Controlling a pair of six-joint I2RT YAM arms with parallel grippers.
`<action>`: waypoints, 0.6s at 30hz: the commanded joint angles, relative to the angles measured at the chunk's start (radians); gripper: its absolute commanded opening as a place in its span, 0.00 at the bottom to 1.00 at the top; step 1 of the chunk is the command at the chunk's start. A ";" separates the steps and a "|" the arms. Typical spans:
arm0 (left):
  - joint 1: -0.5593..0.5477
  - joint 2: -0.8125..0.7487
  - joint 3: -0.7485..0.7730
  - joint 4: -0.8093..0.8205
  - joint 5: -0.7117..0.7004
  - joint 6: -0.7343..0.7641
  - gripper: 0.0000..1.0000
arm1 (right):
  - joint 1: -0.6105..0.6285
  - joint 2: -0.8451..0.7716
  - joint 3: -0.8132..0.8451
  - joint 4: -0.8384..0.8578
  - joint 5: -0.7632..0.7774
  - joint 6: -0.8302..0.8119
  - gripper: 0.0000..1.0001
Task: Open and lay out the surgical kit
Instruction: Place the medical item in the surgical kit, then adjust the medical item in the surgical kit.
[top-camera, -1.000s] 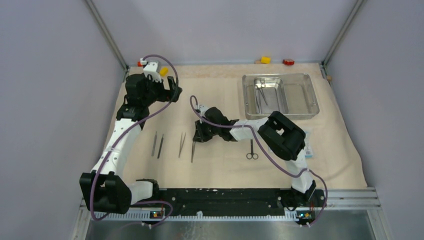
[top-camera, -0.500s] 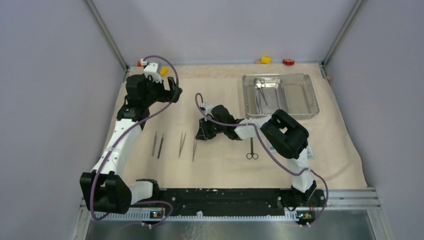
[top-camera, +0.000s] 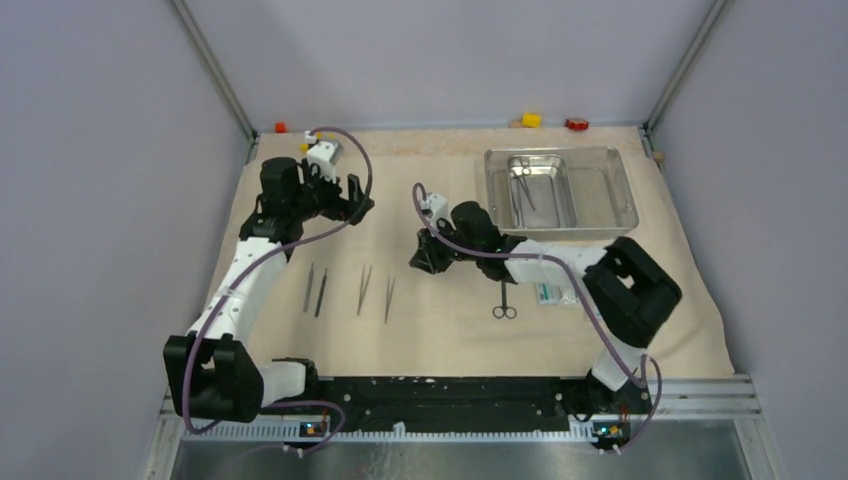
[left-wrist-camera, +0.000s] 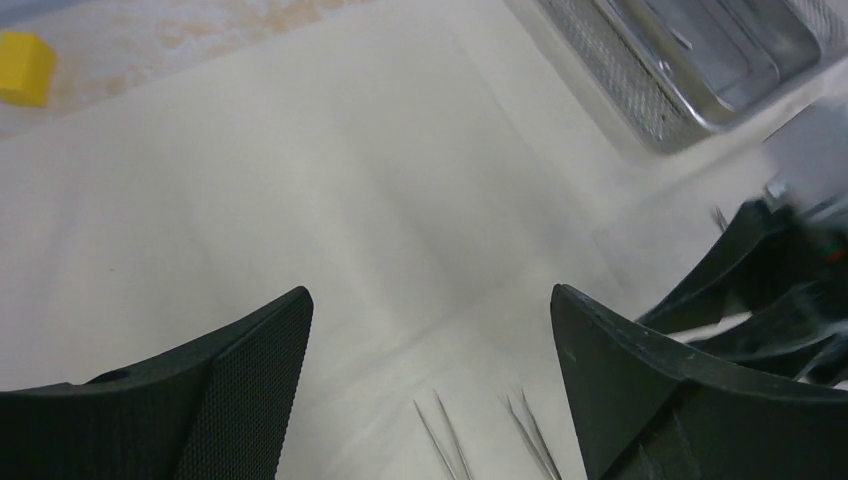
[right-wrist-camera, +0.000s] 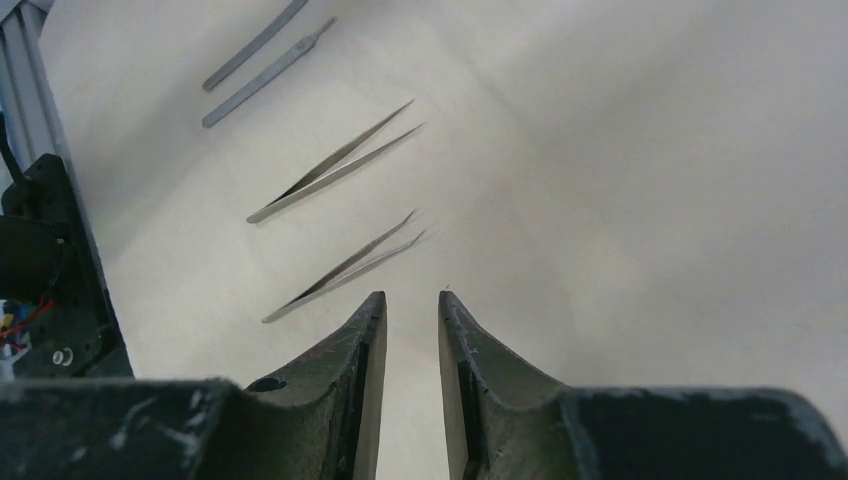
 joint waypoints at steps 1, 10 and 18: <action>-0.028 0.016 -0.054 -0.083 0.186 0.168 0.91 | -0.053 -0.241 -0.082 -0.027 0.058 -0.198 0.25; -0.262 0.087 -0.108 -0.215 0.049 0.459 0.71 | -0.187 -0.485 -0.127 -0.198 0.081 -0.416 0.23; -0.288 0.334 -0.024 -0.317 -0.053 0.336 0.53 | -0.213 -0.555 -0.163 -0.160 0.112 -0.483 0.22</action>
